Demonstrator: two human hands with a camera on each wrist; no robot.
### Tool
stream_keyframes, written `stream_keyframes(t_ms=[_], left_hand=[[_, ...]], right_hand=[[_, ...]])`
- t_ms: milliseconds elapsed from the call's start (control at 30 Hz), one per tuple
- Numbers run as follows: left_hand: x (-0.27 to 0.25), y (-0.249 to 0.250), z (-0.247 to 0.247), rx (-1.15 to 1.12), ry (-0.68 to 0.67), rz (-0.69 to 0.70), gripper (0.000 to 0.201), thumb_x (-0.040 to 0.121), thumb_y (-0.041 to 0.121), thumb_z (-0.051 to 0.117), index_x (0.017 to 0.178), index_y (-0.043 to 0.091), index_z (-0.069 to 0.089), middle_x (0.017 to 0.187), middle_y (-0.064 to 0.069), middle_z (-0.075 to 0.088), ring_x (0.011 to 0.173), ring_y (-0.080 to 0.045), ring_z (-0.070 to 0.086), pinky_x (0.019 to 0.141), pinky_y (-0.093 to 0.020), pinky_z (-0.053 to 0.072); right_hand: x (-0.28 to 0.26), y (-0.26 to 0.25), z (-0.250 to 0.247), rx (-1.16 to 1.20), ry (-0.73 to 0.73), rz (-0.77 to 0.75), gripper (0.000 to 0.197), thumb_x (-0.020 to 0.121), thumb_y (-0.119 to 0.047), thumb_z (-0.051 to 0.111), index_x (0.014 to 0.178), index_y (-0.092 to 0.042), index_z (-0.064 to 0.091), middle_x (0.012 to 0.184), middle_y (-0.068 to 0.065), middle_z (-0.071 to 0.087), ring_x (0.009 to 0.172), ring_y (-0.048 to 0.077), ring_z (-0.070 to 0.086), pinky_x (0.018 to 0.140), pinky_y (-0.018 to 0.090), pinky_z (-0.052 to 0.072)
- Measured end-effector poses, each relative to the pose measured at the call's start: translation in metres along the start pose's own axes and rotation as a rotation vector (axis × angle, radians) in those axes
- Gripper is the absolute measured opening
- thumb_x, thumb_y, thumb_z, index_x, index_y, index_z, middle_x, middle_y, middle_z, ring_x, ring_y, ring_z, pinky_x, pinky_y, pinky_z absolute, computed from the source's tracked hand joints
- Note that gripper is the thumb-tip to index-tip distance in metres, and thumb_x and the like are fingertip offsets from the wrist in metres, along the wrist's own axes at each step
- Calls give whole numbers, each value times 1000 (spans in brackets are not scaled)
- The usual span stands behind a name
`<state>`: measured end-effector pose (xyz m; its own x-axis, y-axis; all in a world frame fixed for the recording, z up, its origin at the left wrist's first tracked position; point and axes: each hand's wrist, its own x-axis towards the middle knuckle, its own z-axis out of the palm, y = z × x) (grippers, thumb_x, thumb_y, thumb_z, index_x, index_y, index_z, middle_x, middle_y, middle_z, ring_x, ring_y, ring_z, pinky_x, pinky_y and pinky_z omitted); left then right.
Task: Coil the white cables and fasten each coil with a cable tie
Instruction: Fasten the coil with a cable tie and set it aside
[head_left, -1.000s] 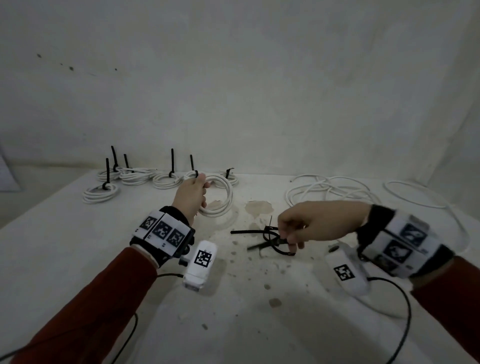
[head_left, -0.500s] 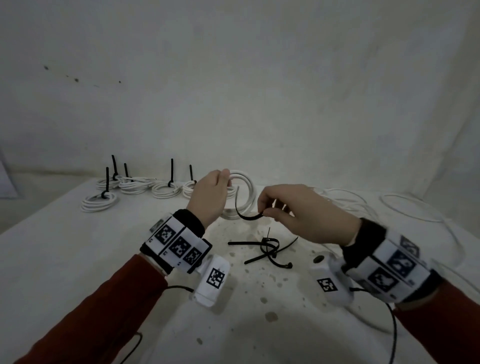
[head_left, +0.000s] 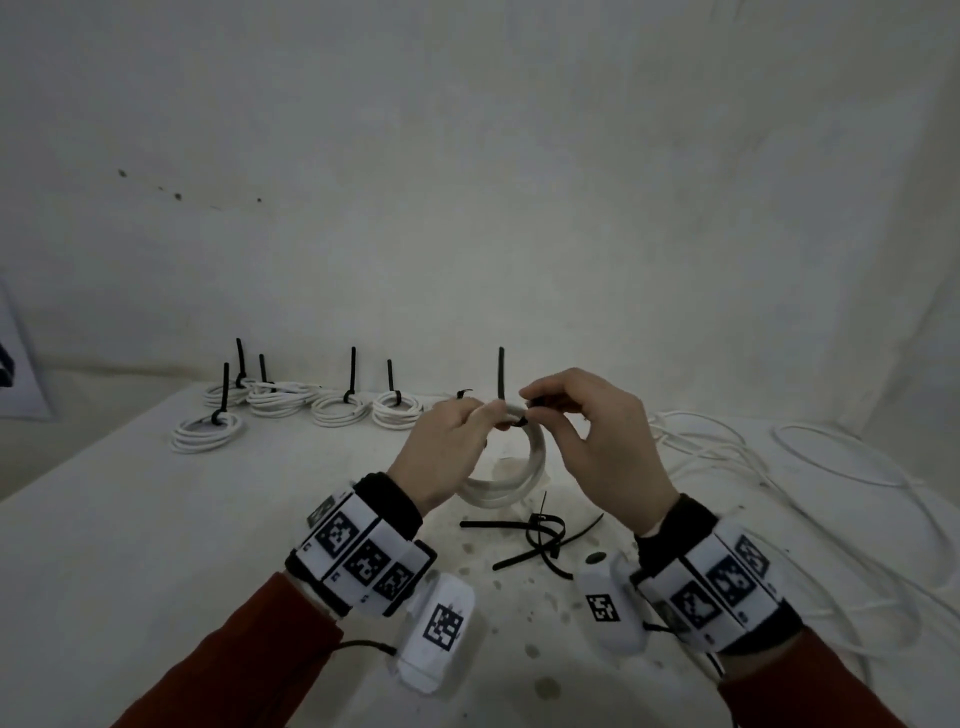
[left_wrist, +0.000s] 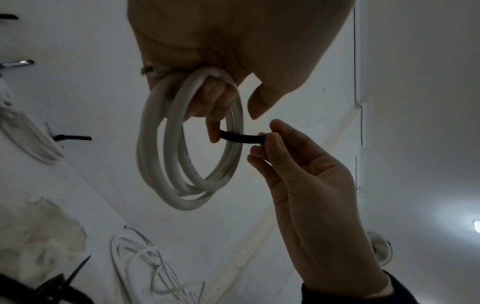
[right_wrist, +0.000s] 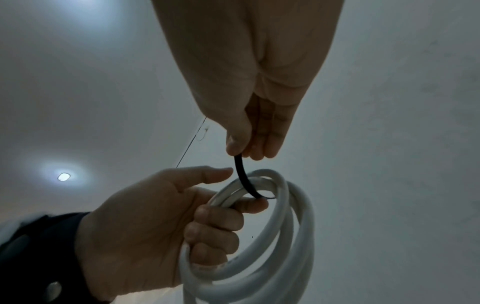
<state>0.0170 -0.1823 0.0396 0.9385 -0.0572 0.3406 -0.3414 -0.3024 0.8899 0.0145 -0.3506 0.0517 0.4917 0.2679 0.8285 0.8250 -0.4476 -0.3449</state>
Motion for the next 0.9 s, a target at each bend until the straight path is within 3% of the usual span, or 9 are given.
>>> stream_keyframes(t_ms=[67, 200, 300, 367, 500, 567, 633, 733, 900], left_hand=[[-2, 1, 0, 0, -56, 26, 42, 87, 43, 57, 82, 3, 65, 53, 11, 42, 51, -9, 40, 58, -32, 35], [-2, -1, 0, 83, -117, 138, 61, 70, 63, 62, 81, 3, 63, 59, 0, 45, 55, -12, 42, 55, -33, 36], [-1, 1, 4, -3, -95, 97, 70, 73, 62, 64, 76, -8, 54, 53, 3, 34, 47, -10, 34, 49, -26, 34], [0, 3, 7, -79, -105, 54, 72, 67, 59, 61, 82, -12, 58, 50, 6, 30, 43, -8, 29, 43, -21, 31], [4, 7, 7, -221, -121, 14, 33, 68, 52, 61, 68, 20, 70, 47, 6, 29, 41, -9, 25, 41, -21, 27], [5, 7, 9, -282, -151, -5, 27, 68, 50, 61, 62, 25, 69, 48, 3, 28, 43, -10, 23, 42, -21, 25], [6, 4, 12, -330, -182, -38, 27, 68, 50, 62, 62, 24, 68, 50, 2, 26, 44, -11, 22, 42, -21, 26], [5, -1, 16, -381, -230, -78, 27, 70, 50, 64, 62, 24, 68, 54, 2, 22, 46, -11, 19, 42, -21, 24], [7, -4, 18, -476, -243, -128, 31, 79, 45, 58, 57, 24, 68, 53, 6, 20, 42, -6, 19, 38, -17, 23]], right_hand=[[0, 2, -1, 57, 9, 39, 14, 86, -4, 66, 94, -15, 68, 88, -5, 70, 83, 5, 66, 77, 20, 53], [4, 5, -5, 217, 4, 163, 23, 83, -1, 69, 89, -24, 70, 87, -8, 73, 84, 10, 69, 78, 24, 54], [7, 8, -5, 280, 2, 177, 17, 83, -3, 71, 89, -18, 74, 85, -9, 74, 82, 14, 69, 76, 24, 53], [9, 9, -6, 355, 5, 234, 13, 83, -6, 71, 89, -17, 76, 84, -5, 75, 82, 15, 70, 75, 25, 52], [16, 17, -7, 466, 172, 493, 5, 86, -20, 69, 88, -19, 73, 84, -6, 73, 79, 12, 66, 67, 23, 53], [18, 25, -7, 500, 248, 637, 18, 84, -20, 71, 98, -12, 65, 86, -1, 68, 76, 15, 65, 64, 24, 54], [19, 28, -7, 616, 211, 743, 31, 83, -16, 72, 110, -8, 59, 94, 6, 70, 77, 20, 69, 65, 25, 55], [16, 29, -6, 699, 192, 741, 31, 83, -6, 71, 112, -8, 60, 98, 9, 74, 79, 23, 71, 65, 26, 57], [13, 30, -4, 597, 191, 564, 19, 78, 8, 71, 92, -5, 71, 86, 8, 75, 75, 19, 71, 67, 26, 56]])
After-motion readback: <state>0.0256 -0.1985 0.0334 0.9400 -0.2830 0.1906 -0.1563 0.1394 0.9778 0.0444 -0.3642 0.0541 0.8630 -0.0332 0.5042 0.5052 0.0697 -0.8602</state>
